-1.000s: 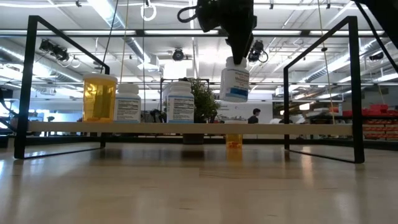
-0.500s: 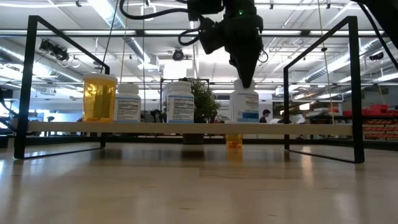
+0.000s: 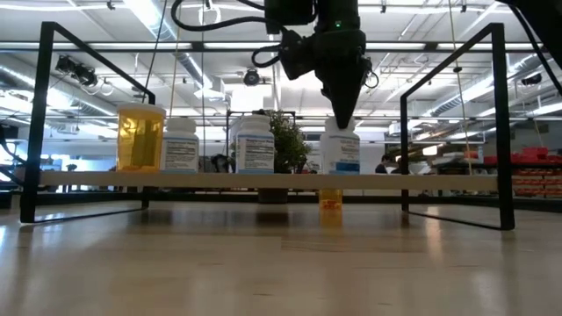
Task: Pick and place medicine bottles onto shelf by color
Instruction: Put the right white pill bottle on the shelf, then put the white pill bottle on the shelf
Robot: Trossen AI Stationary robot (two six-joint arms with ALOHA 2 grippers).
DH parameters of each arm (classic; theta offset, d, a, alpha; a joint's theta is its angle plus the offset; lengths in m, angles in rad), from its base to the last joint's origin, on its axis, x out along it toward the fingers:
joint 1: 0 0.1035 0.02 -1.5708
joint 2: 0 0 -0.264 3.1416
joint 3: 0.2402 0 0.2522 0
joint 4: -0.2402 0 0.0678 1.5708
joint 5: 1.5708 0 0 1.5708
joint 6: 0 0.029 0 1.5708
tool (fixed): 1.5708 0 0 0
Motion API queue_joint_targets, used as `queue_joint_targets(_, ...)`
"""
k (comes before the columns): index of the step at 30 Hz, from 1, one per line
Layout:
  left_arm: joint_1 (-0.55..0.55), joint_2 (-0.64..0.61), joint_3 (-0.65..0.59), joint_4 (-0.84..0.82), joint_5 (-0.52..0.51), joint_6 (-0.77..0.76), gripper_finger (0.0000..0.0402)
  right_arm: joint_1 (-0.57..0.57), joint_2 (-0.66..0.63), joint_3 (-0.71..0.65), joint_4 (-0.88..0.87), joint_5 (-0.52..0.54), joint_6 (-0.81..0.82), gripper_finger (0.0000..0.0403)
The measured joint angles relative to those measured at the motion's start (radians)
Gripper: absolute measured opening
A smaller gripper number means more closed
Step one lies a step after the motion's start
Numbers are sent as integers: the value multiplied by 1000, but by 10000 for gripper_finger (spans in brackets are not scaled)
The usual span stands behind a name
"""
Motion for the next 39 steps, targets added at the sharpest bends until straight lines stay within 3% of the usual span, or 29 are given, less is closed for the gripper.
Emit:
queue_joint_targets(13, 0, 0, 0, -7, 0, -1, 172, 19, -48, 0, 8, -13, 26, 261)
queue_joint_targets(27, 0, 0, 0, -15, 0, -6, 172, 36, -89, 44, -15, -14, 21, 264)
queue_joint_targets(35, 0, 0, 0, -59, 0, -58, 172, 176, -198, 45, 8, -2, 84, 260)
queue_joint_targets(39, 6, 14, 1, -96, 0, -123, 172, 286, -218, 46, 15, 62, 127, 260)
